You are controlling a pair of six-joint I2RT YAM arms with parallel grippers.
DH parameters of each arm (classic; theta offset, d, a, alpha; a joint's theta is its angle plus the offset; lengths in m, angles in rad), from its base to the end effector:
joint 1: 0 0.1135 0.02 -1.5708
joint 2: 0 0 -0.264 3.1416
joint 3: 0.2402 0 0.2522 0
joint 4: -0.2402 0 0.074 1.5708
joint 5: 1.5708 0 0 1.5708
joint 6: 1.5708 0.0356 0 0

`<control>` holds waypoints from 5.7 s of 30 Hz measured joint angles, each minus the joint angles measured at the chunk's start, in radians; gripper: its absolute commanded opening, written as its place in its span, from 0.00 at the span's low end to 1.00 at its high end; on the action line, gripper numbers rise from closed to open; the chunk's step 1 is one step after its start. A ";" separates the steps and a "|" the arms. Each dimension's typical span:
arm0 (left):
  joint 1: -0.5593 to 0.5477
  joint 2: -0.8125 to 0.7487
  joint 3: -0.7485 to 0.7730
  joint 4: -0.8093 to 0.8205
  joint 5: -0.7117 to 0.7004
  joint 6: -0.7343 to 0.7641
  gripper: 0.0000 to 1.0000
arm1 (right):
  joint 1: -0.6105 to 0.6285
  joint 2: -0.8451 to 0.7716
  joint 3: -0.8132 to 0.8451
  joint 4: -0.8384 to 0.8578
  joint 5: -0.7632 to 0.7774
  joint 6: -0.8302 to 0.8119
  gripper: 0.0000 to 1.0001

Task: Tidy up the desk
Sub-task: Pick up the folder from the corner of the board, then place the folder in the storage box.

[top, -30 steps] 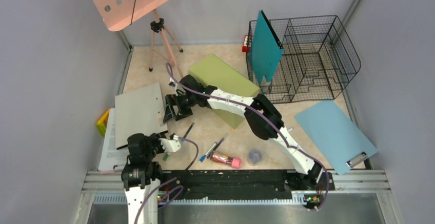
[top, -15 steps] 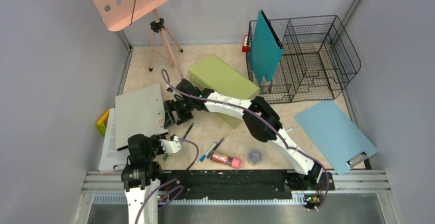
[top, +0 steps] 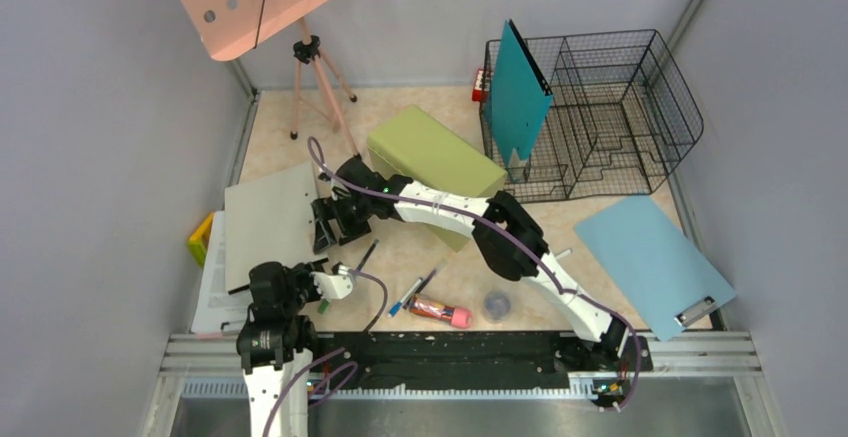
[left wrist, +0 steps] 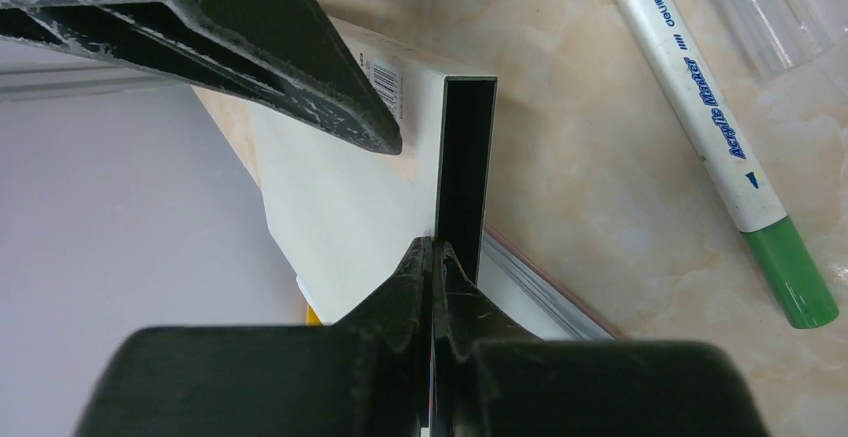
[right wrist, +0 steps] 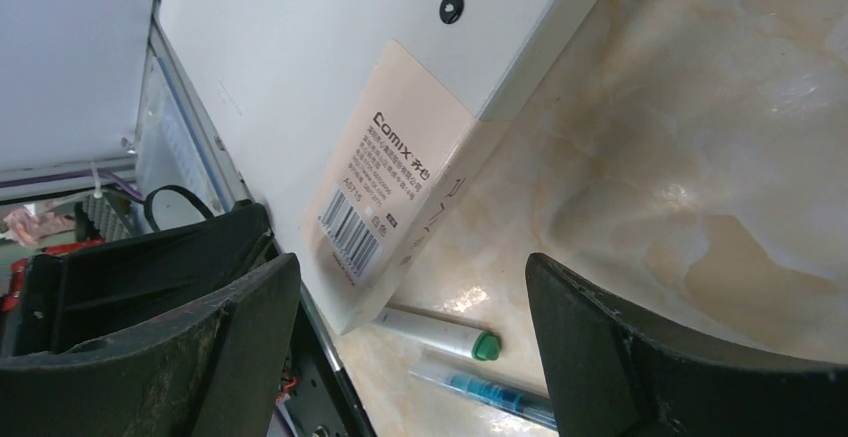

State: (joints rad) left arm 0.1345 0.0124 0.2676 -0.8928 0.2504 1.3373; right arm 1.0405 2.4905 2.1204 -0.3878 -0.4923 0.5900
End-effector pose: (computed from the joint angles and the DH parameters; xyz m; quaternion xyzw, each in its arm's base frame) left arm 0.0657 0.0000 0.1721 0.5477 0.6989 0.2169 0.4057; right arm 0.2670 0.4887 0.1684 -0.2929 0.8468 0.4326 0.1000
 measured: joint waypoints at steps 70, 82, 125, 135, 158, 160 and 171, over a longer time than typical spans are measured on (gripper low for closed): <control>0.000 -0.003 0.109 -0.075 -0.022 -0.140 0.77 | -0.015 -0.001 -0.103 0.222 -0.196 0.143 0.00; 0.000 0.293 0.417 0.002 -0.058 -0.493 0.86 | -0.021 -0.101 -0.103 0.124 -0.154 -0.030 0.00; 0.000 0.974 1.181 0.103 0.140 -1.393 0.92 | -0.423 -1.025 -0.669 0.048 -0.248 -0.373 0.00; 0.000 1.071 1.218 0.224 0.352 -1.465 0.98 | -0.529 -1.050 -0.708 0.063 -0.370 -0.335 0.00; -0.004 1.223 1.093 0.758 0.870 -1.868 0.48 | -0.612 -1.119 -0.962 0.562 -0.676 0.043 0.00; -0.010 1.223 1.062 0.829 0.904 -1.919 0.46 | -0.612 -1.119 -0.976 0.589 -0.682 0.061 0.00; -0.073 1.218 1.000 1.027 1.001 -2.116 0.00 | -0.623 -1.119 -1.014 0.661 -0.698 0.121 0.00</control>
State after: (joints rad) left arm 0.0616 1.2301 1.2675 0.1337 1.2514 -0.7784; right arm 0.4175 1.3716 1.1061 0.2733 -1.1908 0.7105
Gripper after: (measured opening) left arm 0.036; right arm 0.208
